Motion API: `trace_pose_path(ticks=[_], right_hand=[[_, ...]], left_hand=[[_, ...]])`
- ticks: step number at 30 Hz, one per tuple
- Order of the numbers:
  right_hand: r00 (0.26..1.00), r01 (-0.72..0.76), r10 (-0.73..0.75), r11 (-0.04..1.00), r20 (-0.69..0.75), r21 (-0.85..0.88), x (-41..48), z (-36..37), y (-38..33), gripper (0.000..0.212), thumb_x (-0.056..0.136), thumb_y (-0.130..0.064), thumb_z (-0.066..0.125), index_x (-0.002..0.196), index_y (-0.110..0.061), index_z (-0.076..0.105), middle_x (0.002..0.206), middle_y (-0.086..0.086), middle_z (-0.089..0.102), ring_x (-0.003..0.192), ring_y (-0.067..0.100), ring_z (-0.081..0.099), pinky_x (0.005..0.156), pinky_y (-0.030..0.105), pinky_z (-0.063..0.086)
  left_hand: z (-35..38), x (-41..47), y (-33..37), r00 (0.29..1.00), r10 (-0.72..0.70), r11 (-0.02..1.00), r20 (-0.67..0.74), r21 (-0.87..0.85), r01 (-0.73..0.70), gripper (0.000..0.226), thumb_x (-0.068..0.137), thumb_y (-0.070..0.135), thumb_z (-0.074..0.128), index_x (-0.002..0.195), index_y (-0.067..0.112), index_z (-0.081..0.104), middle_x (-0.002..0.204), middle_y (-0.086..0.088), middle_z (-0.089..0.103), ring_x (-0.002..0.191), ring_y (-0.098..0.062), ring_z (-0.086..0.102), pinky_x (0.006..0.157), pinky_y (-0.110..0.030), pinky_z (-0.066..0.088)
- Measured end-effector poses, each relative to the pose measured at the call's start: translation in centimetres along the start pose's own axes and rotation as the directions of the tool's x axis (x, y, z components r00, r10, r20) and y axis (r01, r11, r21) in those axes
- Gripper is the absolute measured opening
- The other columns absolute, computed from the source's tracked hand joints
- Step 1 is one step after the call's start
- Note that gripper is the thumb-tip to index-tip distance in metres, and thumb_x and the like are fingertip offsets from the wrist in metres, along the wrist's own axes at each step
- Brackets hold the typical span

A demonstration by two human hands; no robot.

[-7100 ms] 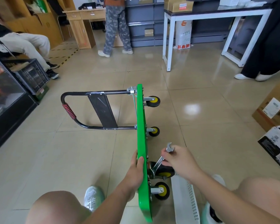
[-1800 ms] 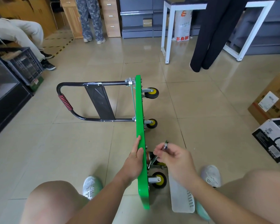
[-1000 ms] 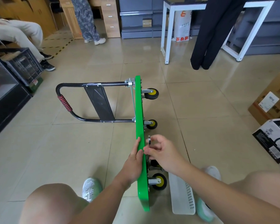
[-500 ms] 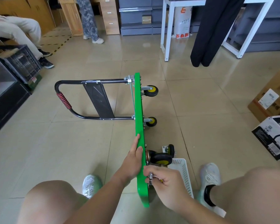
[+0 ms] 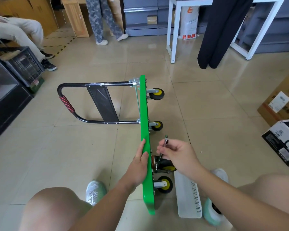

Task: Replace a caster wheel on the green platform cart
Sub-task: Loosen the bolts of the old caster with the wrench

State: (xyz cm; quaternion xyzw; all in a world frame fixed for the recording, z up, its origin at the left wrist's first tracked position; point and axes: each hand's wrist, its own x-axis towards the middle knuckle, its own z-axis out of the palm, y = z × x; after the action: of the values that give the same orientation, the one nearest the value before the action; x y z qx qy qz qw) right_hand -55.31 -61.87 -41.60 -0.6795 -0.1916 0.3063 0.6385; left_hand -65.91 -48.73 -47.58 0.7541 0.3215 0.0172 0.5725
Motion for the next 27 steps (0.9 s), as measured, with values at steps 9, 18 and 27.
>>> trace_pose_path(ticks=[9, 18, 27], right_hand=[[0.978, -0.094, 0.108, 0.992, 0.180, -0.083, 2.4, 1.9, -0.9, 0.013, 0.095, -0.006, 0.066, 0.099, -0.017, 0.072, 0.089, 0.004, 0.078, 0.090, 0.016, 0.074, 0.085, 0.034, 0.061], [0.982, -0.023, 0.037, 0.997, 0.185, -0.076, -1.0, 2.2, 0.3, 0.033, 0.090, -0.004, 0.071, 0.079, -0.034, 0.079, 0.091, -0.007, 0.077, 0.090, 0.008, 0.070, 0.091, 0.030, 0.055], [0.996, 0.030, -0.043, 0.986, 0.080, 0.166, -6.7, 2.6, 4.4, 0.037, 0.084, 0.017, 0.065, 0.085, -0.015, 0.083, 0.099, 0.015, 0.075, 0.097, 0.032, 0.072, 0.085, 0.041, 0.056]], left_hand=[[0.0, 0.1, 0.0, 0.998, 0.046, 0.999, 0.036, -0.007, -0.046, 0.043, 0.113, 0.042, 0.023, 0.135, 0.077, 0.014, 0.166, 0.012, 0.034, 0.131, -0.012, 0.054, 0.112, -0.036, 0.040], [-0.1, -0.1, -0.2, 0.993, 0.101, 0.995, 0.060, -0.018, -0.100, 0.033, 0.114, 0.039, 0.026, 0.132, 0.065, 0.033, 0.165, 0.014, 0.032, 0.135, -0.012, 0.051, 0.117, -0.037, 0.037], [0.0, -0.4, 0.2, 0.999, 0.037, 0.999, -0.001, -0.008, -0.037, 0.052, 0.113, 0.034, 0.027, 0.159, 0.056, 0.014, 0.132, 0.014, 0.050, 0.092, 0.009, 0.051, 0.086, -0.023, 0.040]])
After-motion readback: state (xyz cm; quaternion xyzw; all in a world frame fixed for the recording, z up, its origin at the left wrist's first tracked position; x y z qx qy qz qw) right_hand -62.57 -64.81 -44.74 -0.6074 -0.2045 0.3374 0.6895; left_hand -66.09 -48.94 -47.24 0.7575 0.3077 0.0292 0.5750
